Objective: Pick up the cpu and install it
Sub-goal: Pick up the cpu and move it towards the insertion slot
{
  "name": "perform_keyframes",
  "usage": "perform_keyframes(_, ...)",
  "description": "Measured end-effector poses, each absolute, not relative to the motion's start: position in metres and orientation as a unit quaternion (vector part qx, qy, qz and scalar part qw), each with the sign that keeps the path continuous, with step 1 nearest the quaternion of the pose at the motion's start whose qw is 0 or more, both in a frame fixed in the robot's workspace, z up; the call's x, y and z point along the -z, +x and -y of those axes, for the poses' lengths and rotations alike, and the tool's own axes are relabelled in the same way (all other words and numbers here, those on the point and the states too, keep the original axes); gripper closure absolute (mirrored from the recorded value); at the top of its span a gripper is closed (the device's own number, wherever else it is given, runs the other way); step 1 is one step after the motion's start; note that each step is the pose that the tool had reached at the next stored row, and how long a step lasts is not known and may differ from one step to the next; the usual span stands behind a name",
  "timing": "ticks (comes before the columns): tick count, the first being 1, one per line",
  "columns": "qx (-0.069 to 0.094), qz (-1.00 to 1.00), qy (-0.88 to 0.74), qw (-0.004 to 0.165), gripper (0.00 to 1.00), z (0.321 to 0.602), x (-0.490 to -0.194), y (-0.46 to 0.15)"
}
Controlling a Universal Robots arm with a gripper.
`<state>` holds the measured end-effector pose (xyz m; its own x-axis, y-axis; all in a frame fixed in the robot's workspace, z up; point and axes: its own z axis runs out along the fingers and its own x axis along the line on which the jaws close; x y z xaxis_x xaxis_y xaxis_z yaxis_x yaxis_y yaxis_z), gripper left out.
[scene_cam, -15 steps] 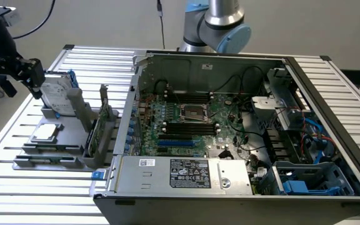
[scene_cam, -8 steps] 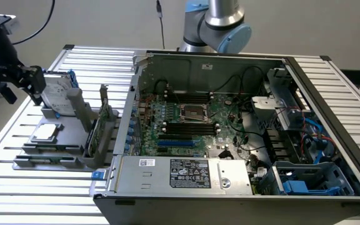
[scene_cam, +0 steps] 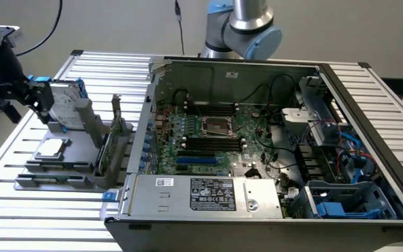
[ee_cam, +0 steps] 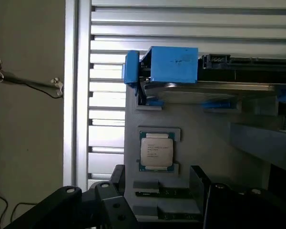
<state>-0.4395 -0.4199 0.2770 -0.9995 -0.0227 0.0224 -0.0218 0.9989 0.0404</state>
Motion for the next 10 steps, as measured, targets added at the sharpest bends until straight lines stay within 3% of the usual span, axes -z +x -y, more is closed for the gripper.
perform_keyframes(10, 0.020, 1.000, 0.011, 0.011, 0.35, 0.427, -0.259, -0.432)
